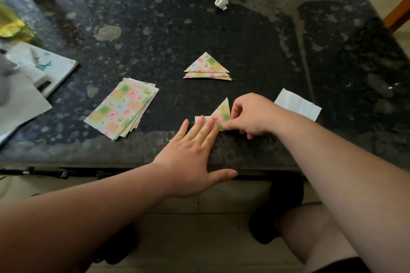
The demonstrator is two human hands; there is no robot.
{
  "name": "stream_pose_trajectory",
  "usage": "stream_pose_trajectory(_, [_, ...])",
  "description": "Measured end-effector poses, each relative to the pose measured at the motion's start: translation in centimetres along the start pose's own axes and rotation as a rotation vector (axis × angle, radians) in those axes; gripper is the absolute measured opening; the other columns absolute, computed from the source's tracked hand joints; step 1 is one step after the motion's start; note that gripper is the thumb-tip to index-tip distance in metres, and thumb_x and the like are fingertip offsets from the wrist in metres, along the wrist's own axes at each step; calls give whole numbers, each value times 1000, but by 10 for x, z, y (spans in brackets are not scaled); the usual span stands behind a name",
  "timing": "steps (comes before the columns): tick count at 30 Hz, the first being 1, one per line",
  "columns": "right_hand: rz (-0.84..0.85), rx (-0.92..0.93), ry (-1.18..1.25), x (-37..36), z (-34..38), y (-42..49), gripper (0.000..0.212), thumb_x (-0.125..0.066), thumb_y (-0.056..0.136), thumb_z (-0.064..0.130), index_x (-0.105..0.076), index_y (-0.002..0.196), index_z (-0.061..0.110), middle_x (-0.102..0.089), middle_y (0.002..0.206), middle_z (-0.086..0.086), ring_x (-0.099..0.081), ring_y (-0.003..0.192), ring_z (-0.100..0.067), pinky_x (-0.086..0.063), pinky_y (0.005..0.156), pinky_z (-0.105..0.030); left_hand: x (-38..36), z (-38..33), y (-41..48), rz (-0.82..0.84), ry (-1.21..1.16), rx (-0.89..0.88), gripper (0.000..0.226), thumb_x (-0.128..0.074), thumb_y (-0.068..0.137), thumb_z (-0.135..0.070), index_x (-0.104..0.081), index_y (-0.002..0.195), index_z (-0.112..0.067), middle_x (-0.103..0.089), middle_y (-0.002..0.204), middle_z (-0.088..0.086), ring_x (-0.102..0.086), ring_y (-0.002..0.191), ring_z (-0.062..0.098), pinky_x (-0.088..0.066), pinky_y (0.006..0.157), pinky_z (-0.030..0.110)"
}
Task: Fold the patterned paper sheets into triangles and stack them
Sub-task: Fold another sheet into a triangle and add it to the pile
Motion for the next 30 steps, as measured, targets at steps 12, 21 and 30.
stream_pose_trajectory(12, [13, -35, -62, 0, -3, 1, 36, -82, 82, 50, -66, 90, 19, -77, 72, -2, -74, 56, -17, -60, 75, -39, 13, 17, -29, 97, 179, 17, 109, -2, 79, -94, 14, 161, -24, 22, 166, -6, 23, 152, 12, 19, 121, 54])
stream_pose_trajectory(21, [32, -75, -149, 0, 3, 4, 44, -85, 76, 56, -66, 92, 20, -77, 71, -1, -75, 61, -18, -59, 76, -38, 18, 3, -30, -64, 154, -50, 86, -10, 91, -83, 1, 162, -36, -7, 171, 4, 0, 158, 18, 17, 120, 61])
stream_pose_trajectory(30, [72, -130, -180, 0, 6, 7, 53, -84, 74, 61, -68, 97, 17, -78, 79, -3, -77, 69, -19, -62, 81, -39, 27, -14, -15, -107, 69, -76, 88, -19, 91, -82, -6, 162, -32, -17, 169, 4, -11, 156, 17, 11, 124, 55])
Point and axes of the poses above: each hand's wrist, its own y-axis towards the middle knuckle, its own x-axis out of the back of the hand, z = x × y, the point moved 8 cm from there along y, towards the middle knuckle
